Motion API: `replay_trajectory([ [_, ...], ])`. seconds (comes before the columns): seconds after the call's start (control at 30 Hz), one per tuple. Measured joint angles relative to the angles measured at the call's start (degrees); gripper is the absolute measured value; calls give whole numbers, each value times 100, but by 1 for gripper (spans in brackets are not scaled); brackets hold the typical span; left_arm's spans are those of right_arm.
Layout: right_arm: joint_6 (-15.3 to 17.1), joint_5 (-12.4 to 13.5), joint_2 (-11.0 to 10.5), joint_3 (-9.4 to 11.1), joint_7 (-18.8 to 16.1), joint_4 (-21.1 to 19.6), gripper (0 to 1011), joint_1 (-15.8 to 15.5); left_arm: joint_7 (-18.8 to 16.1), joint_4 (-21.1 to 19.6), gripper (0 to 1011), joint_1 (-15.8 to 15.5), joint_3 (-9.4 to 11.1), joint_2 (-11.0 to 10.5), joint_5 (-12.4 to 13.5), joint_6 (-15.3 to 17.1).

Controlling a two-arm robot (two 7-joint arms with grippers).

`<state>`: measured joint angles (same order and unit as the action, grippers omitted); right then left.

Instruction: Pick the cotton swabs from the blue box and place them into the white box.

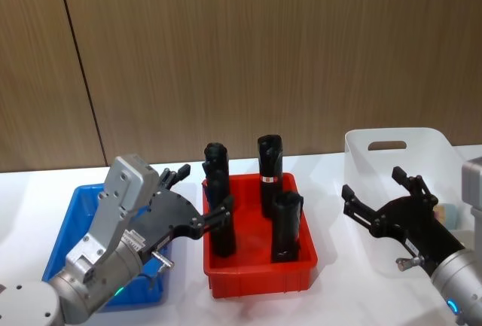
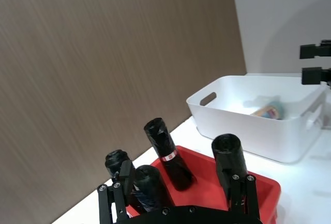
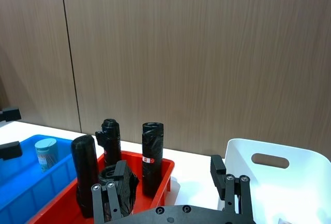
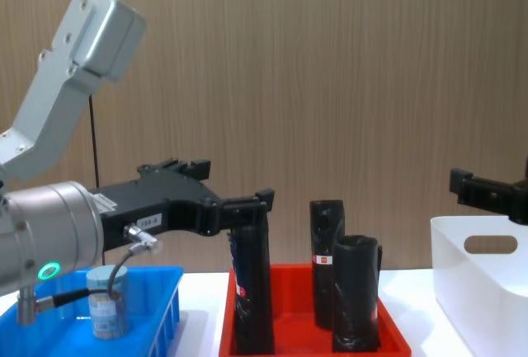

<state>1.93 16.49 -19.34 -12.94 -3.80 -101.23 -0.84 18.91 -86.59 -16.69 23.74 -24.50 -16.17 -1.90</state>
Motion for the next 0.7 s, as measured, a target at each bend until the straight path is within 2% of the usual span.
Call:
replay_trajectory([
  [0.7, 2, -3, 0, 0, -3, 1, 1002, 0, -1564, -564, 1003, 268, 202, 227, 402, 235],
])
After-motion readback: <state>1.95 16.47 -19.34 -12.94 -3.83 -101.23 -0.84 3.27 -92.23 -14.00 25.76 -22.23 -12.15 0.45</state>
